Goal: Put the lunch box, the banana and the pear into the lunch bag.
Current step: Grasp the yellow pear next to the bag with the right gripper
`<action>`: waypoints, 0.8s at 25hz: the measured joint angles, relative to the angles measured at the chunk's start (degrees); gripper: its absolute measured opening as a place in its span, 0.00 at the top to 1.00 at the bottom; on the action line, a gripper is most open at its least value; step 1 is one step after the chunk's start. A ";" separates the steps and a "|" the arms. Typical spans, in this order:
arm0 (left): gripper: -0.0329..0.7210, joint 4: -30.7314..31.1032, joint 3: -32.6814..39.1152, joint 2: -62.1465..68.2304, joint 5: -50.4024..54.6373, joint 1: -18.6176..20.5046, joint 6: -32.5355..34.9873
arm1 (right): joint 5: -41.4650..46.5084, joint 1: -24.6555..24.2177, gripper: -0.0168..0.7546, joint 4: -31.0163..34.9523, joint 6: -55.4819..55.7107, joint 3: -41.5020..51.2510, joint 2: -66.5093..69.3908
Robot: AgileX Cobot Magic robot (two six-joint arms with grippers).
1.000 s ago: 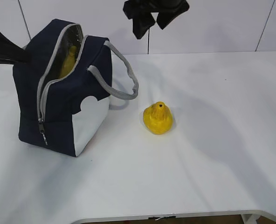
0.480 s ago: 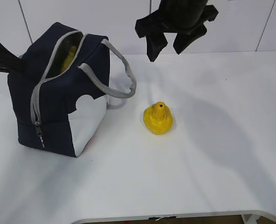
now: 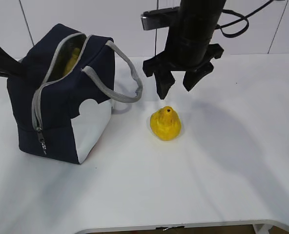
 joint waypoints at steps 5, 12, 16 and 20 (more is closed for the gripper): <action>0.96 0.00 0.00 0.00 0.00 0.00 -0.41 | -0.35 0.00 0.27 0.14 0.09 0.00 3.90; 0.96 0.09 0.00 0.00 0.00 0.00 -0.42 | -0.44 0.00 0.27 0.14 0.09 0.00 7.60; 0.96 0.09 0.00 0.00 0.00 0.00 -0.42 | -0.57 0.00 0.27 0.14 0.09 0.00 8.21; 0.96 0.09 0.00 0.00 -0.03 0.00 -0.42 | -0.70 0.00 0.27 0.14 0.09 0.00 9.15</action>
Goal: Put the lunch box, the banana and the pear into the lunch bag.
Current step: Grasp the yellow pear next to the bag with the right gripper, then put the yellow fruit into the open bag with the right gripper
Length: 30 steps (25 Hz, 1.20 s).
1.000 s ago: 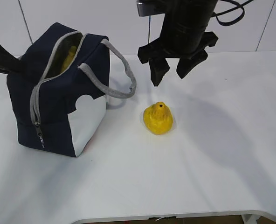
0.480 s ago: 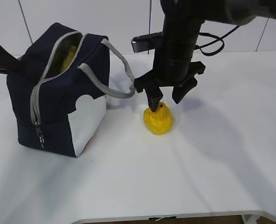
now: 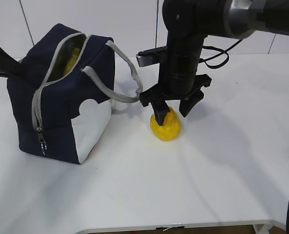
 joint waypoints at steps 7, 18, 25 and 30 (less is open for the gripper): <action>0.96 0.04 0.00 0.00 -0.09 0.00 0.00 | -0.14 0.00 0.27 0.00 0.00 0.00 0.61; 0.96 0.13 0.00 0.00 -0.09 0.00 0.00 | -0.16 0.00 0.49 0.00 0.00 0.00 0.61; 0.96 0.13 0.00 0.00 -0.09 0.00 0.00 | -0.16 0.00 0.56 0.00 -0.34 0.00 0.61; 0.96 0.13 0.00 0.00 -0.09 0.00 -0.08 | -0.16 0.00 0.61 0.00 -0.78 0.00 0.61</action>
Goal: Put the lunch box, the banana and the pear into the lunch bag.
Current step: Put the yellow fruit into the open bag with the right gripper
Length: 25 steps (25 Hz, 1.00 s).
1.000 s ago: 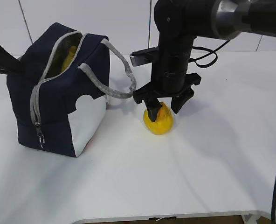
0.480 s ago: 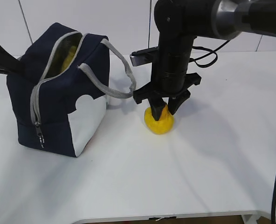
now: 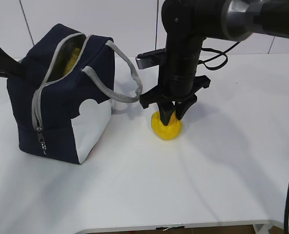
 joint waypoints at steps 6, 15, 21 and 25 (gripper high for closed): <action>0.96 0.00 0.00 0.00 0.00 0.00 -0.03 | 0.00 0.00 0.61 1.03 -0.47 -3.08 -0.29; 0.96 0.00 0.00 0.00 0.00 0.00 -0.76 | 0.35 0.00 0.61 3.55 -0.72 -4.06 -10.31; 0.96 -4.43 0.00 0.00 2.37 0.00 -0.95 | 0.87 0.00 0.61 13.23 -0.98 -8.24 -15.93; 0.96 -8.64 0.00 0.00 3.63 0.00 0.08 | -2.34 0.00 0.62 26.85 -5.21 -9.03 -15.73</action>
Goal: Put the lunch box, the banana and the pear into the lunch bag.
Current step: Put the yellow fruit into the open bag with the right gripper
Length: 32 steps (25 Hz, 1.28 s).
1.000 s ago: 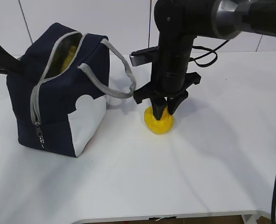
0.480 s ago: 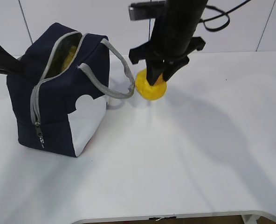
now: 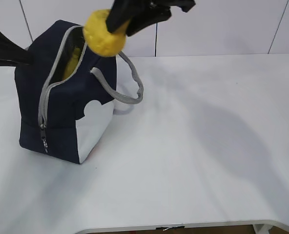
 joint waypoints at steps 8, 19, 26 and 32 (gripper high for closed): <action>0.96 -4.42 0.00 0.00 0.24 0.00 1.69 | -12.37 0.00 0.62 19.88 -9.10 -0.13 7.90; 0.96 -7.87 0.00 0.00 0.33 0.00 1.87 | -19.25 0.00 0.62 19.00 -12.46 -0.13 15.56; 0.96 -9.34 0.00 0.14 0.33 0.00 2.46 | -19.24 0.00 0.51 18.96 -12.46 -0.13 16.83; 0.96 -9.34 0.00 0.14 0.33 0.00 2.93 | -16.88 0.00 0.39 19.16 -12.46 -0.13 16.59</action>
